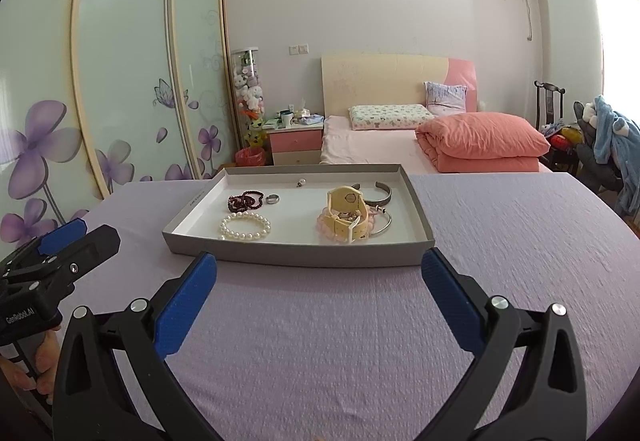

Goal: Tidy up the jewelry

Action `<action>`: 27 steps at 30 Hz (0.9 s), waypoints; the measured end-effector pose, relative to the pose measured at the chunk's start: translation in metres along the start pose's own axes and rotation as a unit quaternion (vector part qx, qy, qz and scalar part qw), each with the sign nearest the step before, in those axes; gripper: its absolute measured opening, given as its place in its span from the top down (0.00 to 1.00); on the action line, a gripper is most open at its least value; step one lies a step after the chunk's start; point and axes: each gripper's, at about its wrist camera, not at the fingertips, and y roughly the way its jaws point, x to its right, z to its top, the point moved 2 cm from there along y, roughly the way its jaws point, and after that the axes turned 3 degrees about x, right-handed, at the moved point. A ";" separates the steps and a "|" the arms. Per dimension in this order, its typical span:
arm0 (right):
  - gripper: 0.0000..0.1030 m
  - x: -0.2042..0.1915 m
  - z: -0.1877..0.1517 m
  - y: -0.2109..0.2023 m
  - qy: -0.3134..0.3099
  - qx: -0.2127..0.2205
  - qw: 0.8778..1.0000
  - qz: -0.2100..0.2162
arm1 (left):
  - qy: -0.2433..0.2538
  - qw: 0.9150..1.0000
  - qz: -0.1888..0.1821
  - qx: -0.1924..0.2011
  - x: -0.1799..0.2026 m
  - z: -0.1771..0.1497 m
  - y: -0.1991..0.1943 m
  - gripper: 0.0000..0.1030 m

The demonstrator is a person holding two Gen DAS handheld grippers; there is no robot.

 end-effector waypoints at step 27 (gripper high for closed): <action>0.01 0.003 0.004 0.001 0.002 0.004 1.000 -0.003 | 0.000 1.000 -0.005 0.001 0.002 -0.001 0.005 0.02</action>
